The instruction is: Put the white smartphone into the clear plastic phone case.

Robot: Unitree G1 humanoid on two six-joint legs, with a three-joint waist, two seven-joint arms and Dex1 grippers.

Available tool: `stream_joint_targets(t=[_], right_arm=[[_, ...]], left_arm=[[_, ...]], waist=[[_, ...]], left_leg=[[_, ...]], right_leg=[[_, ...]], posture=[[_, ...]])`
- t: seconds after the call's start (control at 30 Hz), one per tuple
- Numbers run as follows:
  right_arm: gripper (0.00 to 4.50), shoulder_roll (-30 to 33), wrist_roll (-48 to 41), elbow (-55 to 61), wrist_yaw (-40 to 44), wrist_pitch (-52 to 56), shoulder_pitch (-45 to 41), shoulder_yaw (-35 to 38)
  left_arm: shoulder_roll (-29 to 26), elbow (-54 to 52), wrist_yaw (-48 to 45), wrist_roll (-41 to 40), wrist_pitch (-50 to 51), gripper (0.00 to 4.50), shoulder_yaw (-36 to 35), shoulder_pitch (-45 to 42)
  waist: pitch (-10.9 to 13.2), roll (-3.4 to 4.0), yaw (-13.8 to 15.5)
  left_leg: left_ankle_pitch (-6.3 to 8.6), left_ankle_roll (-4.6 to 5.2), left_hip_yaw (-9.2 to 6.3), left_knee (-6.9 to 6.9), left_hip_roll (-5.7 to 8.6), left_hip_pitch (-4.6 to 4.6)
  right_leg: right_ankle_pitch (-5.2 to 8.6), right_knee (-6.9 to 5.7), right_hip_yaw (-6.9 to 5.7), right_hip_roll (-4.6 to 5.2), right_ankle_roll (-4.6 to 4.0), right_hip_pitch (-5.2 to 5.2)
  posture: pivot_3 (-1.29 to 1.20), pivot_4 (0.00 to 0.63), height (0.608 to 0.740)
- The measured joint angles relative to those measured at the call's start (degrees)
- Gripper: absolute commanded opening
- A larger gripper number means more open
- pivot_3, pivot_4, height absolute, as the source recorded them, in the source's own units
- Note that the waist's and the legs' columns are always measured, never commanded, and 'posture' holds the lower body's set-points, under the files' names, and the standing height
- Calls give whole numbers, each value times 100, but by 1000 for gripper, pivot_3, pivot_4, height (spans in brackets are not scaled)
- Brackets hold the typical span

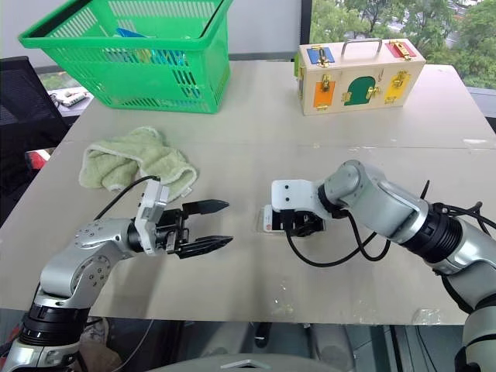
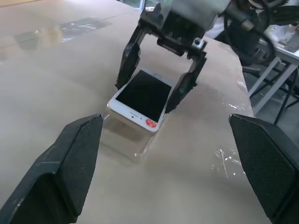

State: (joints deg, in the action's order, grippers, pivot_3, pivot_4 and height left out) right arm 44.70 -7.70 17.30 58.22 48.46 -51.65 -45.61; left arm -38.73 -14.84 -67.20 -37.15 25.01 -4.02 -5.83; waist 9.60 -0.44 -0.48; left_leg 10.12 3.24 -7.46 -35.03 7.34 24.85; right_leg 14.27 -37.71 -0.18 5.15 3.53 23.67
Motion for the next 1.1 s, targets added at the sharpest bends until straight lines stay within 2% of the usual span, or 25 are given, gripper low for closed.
stream_joint_targets(t=[0.4, 0.73, 0.8, 0.87, 1.1], right_arm=[[2860, -600, 362, -37, 218, 921, -104, -44], [2859, -669, 345, 28, 254, 1366, -105, 29], [3889, -707, 333, -15, 256, 1371, -105, 52], [4428, -759, 322, -127, 252, 1349, -76, 47], [4428, -497, 86, -13, 262, 1257, 227, 547]], left_arm=[[-37, 109, -11, 218, -248, 4500, 4, -57], [-26, 318, -109, 333, -340, 4500, 73, -96], [-6, 335, -130, 349, -374, 4500, 128, -103], [14, 335, -131, 368, -408, 4500, 163, -115], [24, 334, -129, 399, -444, 4500, 193, -75]], waist=[[-1, 0, -24], [-2, 0, -20], [-2, 0, -22], [-2, -1, -25], [-2, 0, -13]], left_leg=[[0, -3, -2, 0, 0, -8], [0, -4, -1, 0, 0, -9], [0, -4, -1, 0, 0, -9], [0, -4, -2, -1, 0, -9], [0, -4, 0, -2, 0, -6]], right_leg=[[0, -14, 0, -3, -1, 1], [-1, -14, 0, -3, 0, 0], [-1, -14, 0, -3, -1, 0], [-1, -14, 0, -3, -1, 1], [-1, -13, 1, -2, 0, 1]], posture=[[0, 150, 740], [0, 150, 740], [0, 150, 740], [0, 150, 740], [0, 150, 740]])
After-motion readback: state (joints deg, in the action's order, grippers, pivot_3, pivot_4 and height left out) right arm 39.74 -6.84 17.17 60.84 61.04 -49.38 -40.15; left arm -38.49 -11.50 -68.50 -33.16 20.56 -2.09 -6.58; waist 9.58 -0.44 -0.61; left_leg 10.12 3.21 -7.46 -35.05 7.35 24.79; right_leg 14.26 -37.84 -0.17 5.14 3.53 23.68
